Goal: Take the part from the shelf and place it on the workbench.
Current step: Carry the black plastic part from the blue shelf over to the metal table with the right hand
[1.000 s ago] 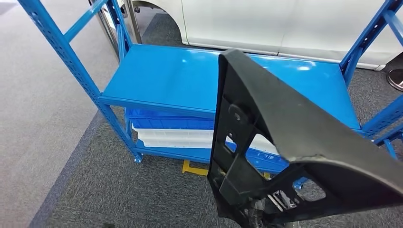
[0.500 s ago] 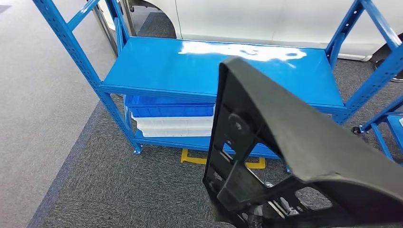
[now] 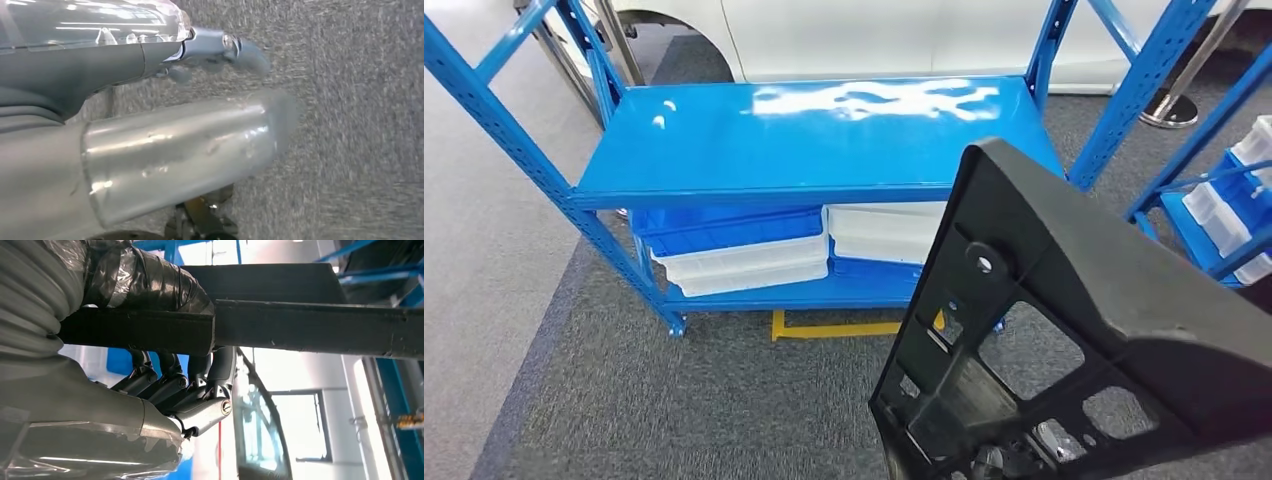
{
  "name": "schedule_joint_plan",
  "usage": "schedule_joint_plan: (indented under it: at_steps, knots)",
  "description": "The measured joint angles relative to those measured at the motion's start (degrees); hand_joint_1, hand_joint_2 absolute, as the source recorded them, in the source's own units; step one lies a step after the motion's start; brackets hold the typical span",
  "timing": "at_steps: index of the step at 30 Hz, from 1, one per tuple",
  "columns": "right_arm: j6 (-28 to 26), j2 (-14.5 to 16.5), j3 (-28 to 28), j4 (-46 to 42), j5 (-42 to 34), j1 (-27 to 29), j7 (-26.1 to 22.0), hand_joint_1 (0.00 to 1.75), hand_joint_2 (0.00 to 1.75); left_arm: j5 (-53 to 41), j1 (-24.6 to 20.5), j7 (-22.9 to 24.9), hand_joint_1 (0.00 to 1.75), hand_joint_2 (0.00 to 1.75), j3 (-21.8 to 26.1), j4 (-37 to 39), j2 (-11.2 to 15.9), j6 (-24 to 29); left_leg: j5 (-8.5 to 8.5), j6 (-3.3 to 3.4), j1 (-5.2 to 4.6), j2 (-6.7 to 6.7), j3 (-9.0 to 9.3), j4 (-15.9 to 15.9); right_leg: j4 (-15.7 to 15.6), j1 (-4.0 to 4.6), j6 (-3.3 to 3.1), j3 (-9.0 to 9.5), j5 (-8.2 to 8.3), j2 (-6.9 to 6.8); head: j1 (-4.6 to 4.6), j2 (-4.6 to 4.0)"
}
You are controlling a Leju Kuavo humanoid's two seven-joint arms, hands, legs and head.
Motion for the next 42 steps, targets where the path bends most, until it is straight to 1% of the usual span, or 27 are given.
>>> schedule_joint_plan:
  at_steps: [1, 2, 4, 6, 7, 8, 9, 11, 12, 14, 17, 19, 21, 22, 23, 24, 25, 26, 28, 30, 32, 34, 36, 38, 39, 40, 42]
  knots:
    - [0.0, 0.1, -0.5, -0.1, 0.0, 0.4, 0.0, 1.75, 1.75, 0.0, 0.0, 0.1, 0.0, 0.0, 0.0, 0.0, 0.0, 0.0, 0.24, -0.02, -0.02, 0.51, 0.16, -0.8, -0.1, -0.13, 0.41, -0.14, 0.23, 0.52, -0.02, 0.0]
    - [-0.1, 0.3, -0.9, -0.3, 0.0, 0.9, 0.0, 1.75, 1.75, 0.1, -0.1, 0.1, 0.0, 0.0, 0.0, 0.0, 0.0, 0.1, 0.53, 0.03, 0.07, 1.18, 0.41, -1.6, 0.0, -0.13, 0.7, -0.32, 0.19, 0.34, -0.01, 0.0]
    - [-0.1, 0.4, -1.8, -0.5, 0.0, 1.5, -0.1, 1.75, 1.75, 0.1, -0.1, 0.1, 0.0, 0.0, 0.0, 0.0, -0.1, 0.1, 1.22, 0.26, 0.45, 2.74, 0.92, -3.2, 2.5, -0.06, 1.37, -1.68, -1.65, -1.62, 0.01, 0.0]
    - [-0.1, 0.4, -2.5, -0.6, 0.0, 1.8, -0.1, 1.75, 1.75, 0.1, 0.1, 0.2, 0.0, 0.0, 0.0, 0.0, -0.1, 0.1, 1.42, 0.4, 0.53, 4.28, 0.85, -3.4, 8.8, -0.47, 2.16, -4.8, -5.24, -3.64, 0.02, 0.0]
    - [-0.1, 0.4, -2.8, -0.6, 0.1, 1.9, -0.1, 1.75, 1.75, 0.1, 0.2, 0.2, 0.0, 0.0, 0.0, 0.0, -0.1, 0.1, 1.36, 0.33, 0.55, 5.07, 0.67, -3.3, 12.1, -0.75, 2.58, -6.43, -6.53, -3.92, 0.02, 0.0]
    - [0.0, 0.5, -3.2, -0.6, 0.2, 2.2, -0.1, 1.75, 1.75, 0.2, 0.2, 0.3, 0.0, 0.0, 0.0, 0.0, -0.1, 0.1, 1.25, 0.2, 0.61, 5.83, 0.49, -3.0, 14.0, -1.04, 2.99, -7.38, -6.86, -4.1, 0.01, 0.0]
    - [0.2, 0.7, -3.6, -0.6, 0.3, 2.5, -0.1, 1.75, 1.75, 0.2, 0.2, 0.3, 0.0, 0.0, 0.0, 0.0, -0.2, 0.1, 1.05, 0.0, 0.71, 6.56, 0.31, -2.7, 14.0, -1.31, 3.38, -7.3, -6.12, -4.33, 0.01, 0.0]
    - [0.5, 1.2, -4.5, -0.9, 0.4, 3.2, -0.2, 1.75, 1.75, 0.4, 0.1, 0.3, 0.0, 0.0, 0.0, 0.0, -0.3, 0.1, 0.42, -0.7, 1.01, 7.81, 0.09, -1.6, 8.2, -1.78, 4.02, -4.1, -2.82, -5.58, 0.02, 0.0]
    - [0.8, 1.5, -4.9, -1.0, 0.4, 3.4, -0.2, 1.75, 1.75, 0.5, 0.2, 0.4, 0.0, 0.0, 0.1, 0.0, -0.3, 0.1, -0.03, -1.19, 1.02, 8.32, -0.06, -1.0, 5.0, -1.74, 4.03, -2.36, -1.68, -6.61, 0.02, 0.0]
    - [1.8, 2.3, -5.8, -1.4, 0.4, 4.0, -0.3, 1.75, 1.75, 0.5, 0.1, 0.5, 0.0, 0.0, 0.1, 0.0, -0.3, 0.1, -0.77, -2.11, 0.9, 9.11, -0.19, 0.0, 1.8, -1.52, 3.27, -0.71, -1.09, -7.64, 0.0, 0.0]
    - [3.9, 4.1, -7.7, -1.7, 0.8, 5.1, -0.3, 1.75, 1.75, 0.5, -0.2, 0.7, 0.0, 0.0, 0.1, 0.0, -0.3, 0.1, -1.17, -2.98, 1.05, 9.9, 0.13, 0.4, 1.8, -1.31, 1.71, -1.19, -0.99, -6.34, -0.01, 0.0]
    - [5.3, 5.5, -9.0, -1.8, 1.0, 5.6, -0.2, 1.75, 1.75, 0.5, -0.2, 0.8, 0.0, 0.0, 0.1, 0.0, -0.4, 0.1, -3.22, -3.43, 1.3, 8.15, -0.71, 2.6, 1.7, -1.43, 0.93, -1.5, -0.57, -5.4, -0.01, 0.0]
    - [6.8, 6.9, -10.5, -1.9, 1.2, 5.9, -0.2, 1.75, 1.75, 0.5, 0.1, 1.0, 0.0, 0.0, 0.2, 0.0, -0.5, 0.1, -7.3, -3.69, 1.44, 5.58, -3.52, 9.2, 1.6, -1.32, 0.38, -1.93, -0.2, -4.31, -0.02, 0.0]
    - [7.6, 7.6, -11.2, -1.9, 1.3, 6.0, -0.1, 1.75, 1.75, 0.5, 0.2, 1.1, 0.0, 0.0, 0.2, 0.0, -0.5, 0.2, -8.98, -3.69, 1.43, 4.92, -5.21, 13.0, 1.7, -1.18, 0.21, -2.16, -0.07, -3.64, -0.02, 0.0]
    - [8.5, 8.2, -11.9, -1.9, 1.3, 6.1, -0.1, 1.75, 1.75, 0.5, 0.3, 1.2, 0.0, 0.0, 0.3, 0.0, -0.5, 0.2, -9.66, -3.6, 1.42, 4.63, -6.39, 15.6, 1.7, -1.03, 0.12, -2.32, 0.03, -2.93, -0.02, 0.0]
    - [9.4, 8.9, -12.6, -1.9, 1.4, 6.3, 0.0, 1.75, 1.75, 0.5, 0.4, 1.4, 0.0, 0.0, 0.4, 0.0, -0.5, 0.2, -9.21, -3.39, 1.39, 4.47, -6.73, 16.4, 1.7, -0.89, 0.09, -2.39, 0.11, -2.21, -0.01, 0.0]
    - [10.4, 9.6, -13.2, -1.9, 1.4, 6.4, 0.0, 1.75, 1.75, 0.5, 0.4, 1.5, 0.0, 0.0, 0.4, 0.0, -0.5, 0.3, -7.65, -3.05, 1.34, 4.21, -6.02, 14.8, 1.7, -0.74, 0.12, -2.38, 0.17, -1.43, -0.01, 0.0]
    - [11.4, 10.2, -13.9, -1.9, 1.4, 6.5, 0.1, 1.75, 1.75, 0.5, 0.5, 1.7, 0.0, 0.0, 0.5, 0.0, -0.5, 0.3, -5.42, -2.57, 1.23, 3.53, -4.45, 11.3, 1.7, -0.62, 0.18, -2.33, 0.25, -0.67, -0.01, 0.0]
    - [13.0, 11.5, -15.0, -1.8, 1.4, 6.5, 0.2, 1.75, 1.75, 0.5, 0.5, 2.0, 0.0, 0.0, 0.6, 0.0, -0.4, 0.5, -2.25, -1.45, 1.08, 0.59, -1.23, 3.8, 1.8, -0.56, 0.46, -2.37, 0.48, 0.72, 0.0, 0.0]
    - [13.8, 12.4, -15.6, -1.8, 1.5, 6.6, 0.4, 1.75, 1.75, 0.5, 0.6, 2.2, 0.0, 0.0, 0.7, -0.1, -0.4, 0.6, -1.74, -0.94, 0.89, -1.08, -0.04, 0.7, 1.7, -0.86, 1.11, -2.81, 0.92, 2.0, -0.02, 0.0]
    - [14.2, 13.1, -16.2, -1.8, 1.5, 6.8, 0.4, 1.75, 1.75, 0.5, 0.5, 2.3, 0.0, 0.0, 0.8, -0.1, -0.4, 0.6, -1.25, -0.93, 0.9, 0.06, 0.27, -0.2, 1.4, -1.1, 2.01, -3.25, 1.43, 3.05, -0.04, 0.0]
    - [14.4, 13.5, -16.6, -1.8, 1.5, 7.0, 0.4, 1.75, 1.75, 0.5, 0.5, 2.3, 0.0, 0.0, 0.9, -0.1, -0.5, 0.6, -0.4, -0.68, 1.17, 1.63, 0.61, -1.4, 2.9, -0.8, 2.48, -4.16, 0.4, 1.03, -0.01, 0.0]
    - [14.5, 13.6, -16.9, -1.7, 1.5, 7.0, 0.4, 1.75, 1.75, 0.5, 0.7, 2.3, 0.0, 0.0, 0.9, -0.1, -0.5, 0.6, -0.01, -0.39, 1.09, 3.55, 0.58, -2.0, 8.4, -0.6, 2.63, -6.74, -3.18, -2.53, 0.02, 0.0]
    - [14.6, 13.7, -17.2, -1.5, 1.6, 6.9, 0.5, 1.75, 1.75, 0.5, 0.9, 2.4, 0.0, 0.0, 1.0, -0.1, -0.5, 0.6, -0.04, -0.33, 0.86, 5.53, 0.31, -1.9, 14.7, -0.78, 2.9, -9.39, -6.18, -3.97, 0.01, 0.0]
    - [14.6, 13.7, -17.3, -1.4, 1.6, 7.0, 0.5, 1.75, 1.75, 0.5, 1.0, 2.4, 0.0, 0.0, 1.0, -0.1, -0.5, 0.6, -0.11, -0.38, 0.81, 6.44, 0.21, -1.8, 15.7, -0.84, 3.02, -9.57, -6.27, -4.25, 0.01, 0.0]
    - [14.6, 13.7, -17.4, -1.4, 1.6, 7.0, 0.5, 1.75, 1.75, 0.5, 1.0, 2.4, 0.0, 0.0, 1.0, -0.1, -0.5, 0.6, -0.22, -0.48, 0.79, 7.29, 0.14, -1.6, 14.6, -0.87, 3.09, -8.64, -5.4, -4.54, 0.01, 0.0]
    - [14.6, 13.7, -17.5, -1.3, 1.6, 7.0, 0.5, 1.75, 1.75, 0.5, 0.8, 2.4, 0.0, 0.0, 1.0, -0.1, -0.6, 0.6, -0.59, -0.82, 0.78, 8.74, 0.18, -1.2, 7.4, -0.79, 2.93, -4.13, -2.6, -6.13, 0.01, 0.0]
